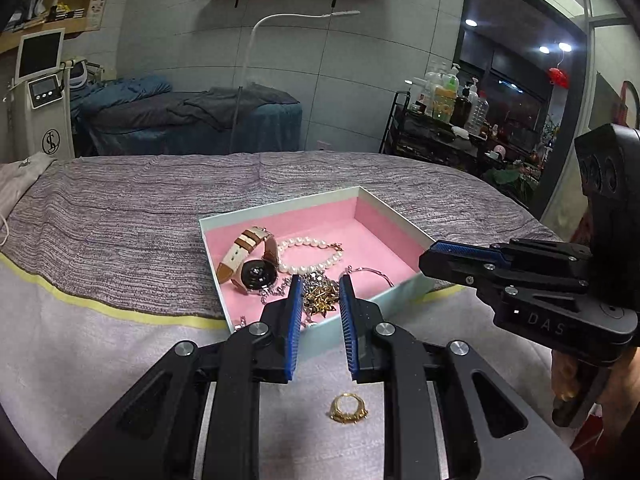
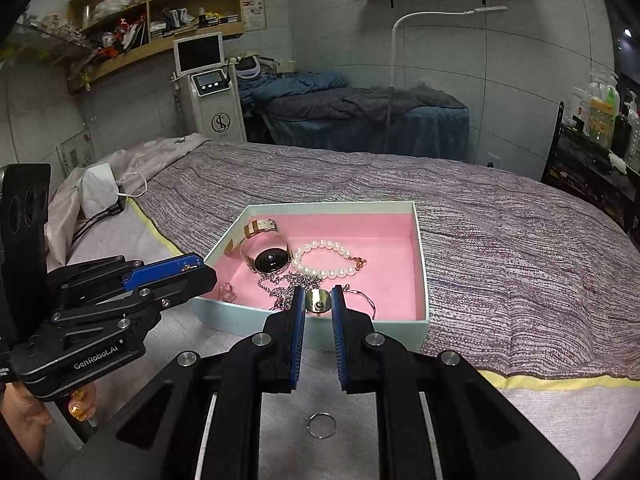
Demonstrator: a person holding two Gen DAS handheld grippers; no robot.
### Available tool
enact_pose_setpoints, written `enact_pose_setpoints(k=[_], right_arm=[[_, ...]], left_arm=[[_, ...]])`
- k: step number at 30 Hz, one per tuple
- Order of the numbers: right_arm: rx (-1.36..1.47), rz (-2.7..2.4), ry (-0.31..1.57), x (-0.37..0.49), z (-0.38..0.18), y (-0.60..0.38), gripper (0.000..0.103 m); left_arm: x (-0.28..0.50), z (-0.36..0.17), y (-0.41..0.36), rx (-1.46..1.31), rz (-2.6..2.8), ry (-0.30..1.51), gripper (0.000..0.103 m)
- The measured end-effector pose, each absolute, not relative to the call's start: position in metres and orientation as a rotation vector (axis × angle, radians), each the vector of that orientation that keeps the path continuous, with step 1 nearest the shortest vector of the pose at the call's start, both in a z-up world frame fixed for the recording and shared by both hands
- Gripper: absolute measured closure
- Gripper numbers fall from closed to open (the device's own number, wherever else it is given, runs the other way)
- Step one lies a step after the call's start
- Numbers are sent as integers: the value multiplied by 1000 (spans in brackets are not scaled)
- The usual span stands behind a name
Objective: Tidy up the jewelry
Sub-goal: 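Carry the brooch and pendant over the box and open both tools, then withdraw both tools toward the gold ring and silver ring on the sheet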
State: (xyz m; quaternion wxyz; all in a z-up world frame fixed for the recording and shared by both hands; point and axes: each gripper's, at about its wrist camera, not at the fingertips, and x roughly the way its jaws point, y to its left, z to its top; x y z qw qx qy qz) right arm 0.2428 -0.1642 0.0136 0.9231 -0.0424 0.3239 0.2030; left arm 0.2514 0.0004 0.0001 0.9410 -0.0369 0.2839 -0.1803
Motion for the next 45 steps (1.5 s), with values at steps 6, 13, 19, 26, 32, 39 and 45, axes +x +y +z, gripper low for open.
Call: enact_pose_setpoints(k=[6, 13, 19, 26, 32, 39, 45], right_arm=[[-96, 408, 687, 265, 12, -162, 90], [-97, 404, 723, 279, 6, -157, 90], [-111, 397, 746, 287, -1, -156, 90], [-116, 393, 737, 289, -2, -157, 86], [-121, 388, 718, 287, 0, -159, 74], [-105, 369, 692, 283, 4, -167, 52], [-97, 333, 680, 270, 7, -177, 28]], left_arm=[[281, -6, -7, -46, -365, 615, 84], [296, -16, -16, -34, -372, 650, 84], [303, -23, -16, -42, -369, 674, 84], [304, -24, -19, -25, -361, 664, 78], [299, -17, -19, -26, -356, 618, 45], [291, -12, -14, -28, -339, 585, 24], [273, -8, -3, -19, -305, 549, 6]])
